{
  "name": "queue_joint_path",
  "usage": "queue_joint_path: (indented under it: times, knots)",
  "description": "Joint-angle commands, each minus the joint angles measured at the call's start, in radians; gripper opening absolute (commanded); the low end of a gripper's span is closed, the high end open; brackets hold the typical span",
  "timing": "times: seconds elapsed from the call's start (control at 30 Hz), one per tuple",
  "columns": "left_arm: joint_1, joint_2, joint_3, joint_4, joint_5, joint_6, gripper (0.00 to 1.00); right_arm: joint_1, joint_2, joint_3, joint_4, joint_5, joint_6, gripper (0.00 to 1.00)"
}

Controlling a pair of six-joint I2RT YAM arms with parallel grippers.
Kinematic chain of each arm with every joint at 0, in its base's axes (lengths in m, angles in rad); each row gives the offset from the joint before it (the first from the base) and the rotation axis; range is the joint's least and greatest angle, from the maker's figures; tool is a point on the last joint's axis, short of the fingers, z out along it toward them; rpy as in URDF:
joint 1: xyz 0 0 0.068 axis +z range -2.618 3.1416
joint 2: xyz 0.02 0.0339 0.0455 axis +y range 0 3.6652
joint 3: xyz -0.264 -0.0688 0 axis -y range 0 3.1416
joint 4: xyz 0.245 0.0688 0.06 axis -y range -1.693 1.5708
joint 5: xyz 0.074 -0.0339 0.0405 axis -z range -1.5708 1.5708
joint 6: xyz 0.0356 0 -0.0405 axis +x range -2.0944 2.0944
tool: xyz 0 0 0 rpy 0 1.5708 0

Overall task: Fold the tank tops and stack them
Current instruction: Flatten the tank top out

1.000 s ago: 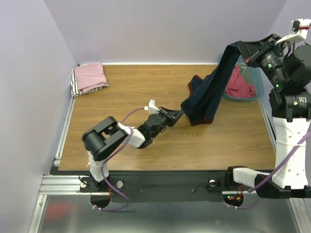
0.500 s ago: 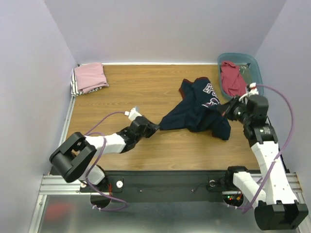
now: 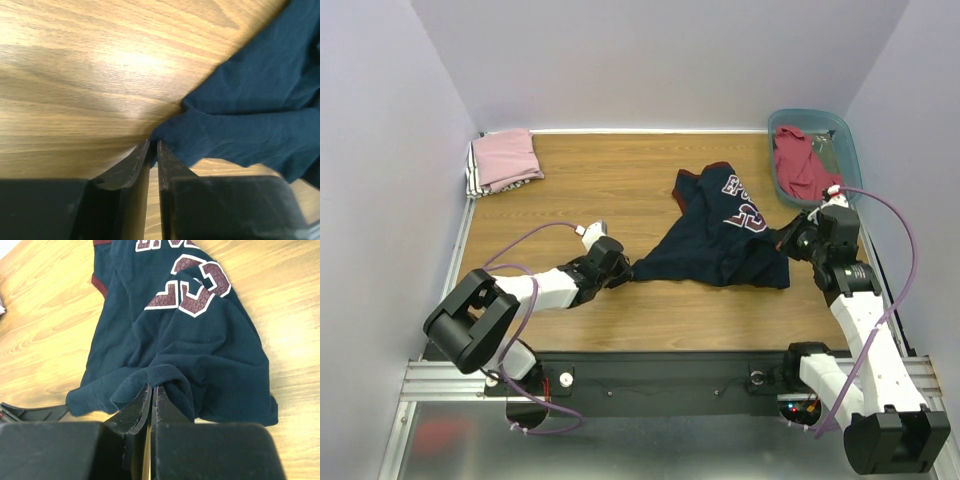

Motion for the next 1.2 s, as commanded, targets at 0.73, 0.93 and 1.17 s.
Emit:
queue_joint_path:
  times: [0.73,0.93,1.17]
  knots:
    - [-0.002,0.047,0.007,0.036,0.089,0.186,0.56,-0.003,0.054,0.036,0.12,0.024,-0.019,0.0]
    - [-0.002,0.082,0.016,0.049,0.115,0.18,0.43,-0.003,0.059,0.042,0.123,0.032,-0.016,0.0]
    - [0.001,0.016,0.031,-0.008,0.109,0.166,0.0,-0.003,0.067,0.064,0.123,0.036,-0.006,0.0]
